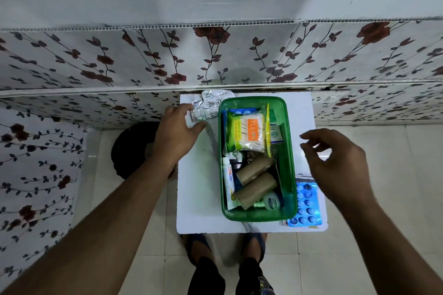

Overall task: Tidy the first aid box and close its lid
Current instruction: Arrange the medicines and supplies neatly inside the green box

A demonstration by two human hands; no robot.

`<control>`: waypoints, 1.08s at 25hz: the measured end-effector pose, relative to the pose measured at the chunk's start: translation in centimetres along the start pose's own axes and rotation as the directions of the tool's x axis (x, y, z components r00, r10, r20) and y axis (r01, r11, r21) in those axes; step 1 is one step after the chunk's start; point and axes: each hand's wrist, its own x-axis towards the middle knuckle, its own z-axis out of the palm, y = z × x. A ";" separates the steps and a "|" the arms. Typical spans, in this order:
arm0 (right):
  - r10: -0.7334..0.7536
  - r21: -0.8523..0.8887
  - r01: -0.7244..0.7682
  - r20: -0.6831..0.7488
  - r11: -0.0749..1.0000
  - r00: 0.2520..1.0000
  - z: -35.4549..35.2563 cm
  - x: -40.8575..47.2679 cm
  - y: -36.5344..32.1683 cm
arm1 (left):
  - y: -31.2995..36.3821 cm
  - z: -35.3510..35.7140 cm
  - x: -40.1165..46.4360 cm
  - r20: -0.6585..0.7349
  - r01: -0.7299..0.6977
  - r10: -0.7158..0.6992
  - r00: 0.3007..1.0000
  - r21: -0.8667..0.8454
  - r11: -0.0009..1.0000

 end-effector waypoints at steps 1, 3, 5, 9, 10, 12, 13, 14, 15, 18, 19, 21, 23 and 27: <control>0.062 0.001 -0.062 0.043 0.998 0.997 -0.4 0.2 0.8 | 0.3 0.3 1.3 0.003 0.025 -0.025 1.000 0.016 1.000; 0.120 -0.072 -0.110 0.157 0.991 0.980 -0.8 0.4 2.1 | 0.9 0.7 3.4 -0.011 0.064 -0.064 0.998 0.045 0.997; 0.145 -0.185 -0.097 0.269 0.978 0.952 -0.7 0.6 2.9 | 1.3 0.6 4.7 -0.034 0.089 -0.087 0.996 0.065 0.994; 0.168 -0.385 0.030 0.470 0.922 0.867 0.7 0.3 3.7 | 0.7 0.3 5.6 -0.075 0.180 -0.179 0.981 0.001 0.984; 0.169 -0.419 0.064 0.496 0.906 0.852 1.0 -0.2 4.1 | 0.6 0.6 5.4 -0.069 0.190 -0.192 0.979 -0.032 0.981; 0.157 -0.460 0.109 0.503 0.881 0.850 1.4 -0.7 5.0 | 0.9 1.3 4.6 -0.068 0.202 -0.212 0.975 -0.125 0.971; 0.159 -0.470 0.108 0.493 0.876 0.855 1.4 -0.7 5.4 | 1.0 1.5 4.3 -0.068 0.210 -0.225 0.972 -0.178 0.961; 0.165 -0.472 0.096 0.481 0.876 0.861 1.2 -0.6 5.7 | 1.1 1.5 4.0 -0.059 0.219 -0.239 0.969 -0.231 0.948; 0.171 -0.466 0.078 0.469 0.881 0.867 1.2 -0.5 5.9 | 1.0 1.3 3.8 -0.051 0.226 -0.250 0.967 -0.285 0.932; 0.191 -0.409 0.018 0.463 0.912 0.866 1.4 -0.5 6.0 | 0.4 0.0 3.0 -0.029 0.253 -0.290 0.957 -0.414 0.874; 0.196 -0.380 -0.002 0.474 0.925 0.858 1.4 -0.5 6.1 | 0.3 -0.4 2.5 -0.027 0.259 -0.301 0.953 -0.443 0.859; 0.204 -0.345 -0.026 0.492 0.938 0.846 1.2 -0.5 6.4 | 0.5 -1.1 1.0 -0.032 0.271 -0.330 0.944 -0.496 0.825; 0.228 -0.345 -0.047 0.505 0.938 0.833 0.5 -0.4 6.6 | 0.9 -1.8 -1.0 -0.075 0.278 -0.382 0.921 -0.559 0.781; 0.279 -0.224 -0.187 0.516 0.956 0.809 -1.4 -0.2 5.5 | 3.6 -4.1 -5.2 -0.197 0.151 -0.319 0.927 -0.583 0.798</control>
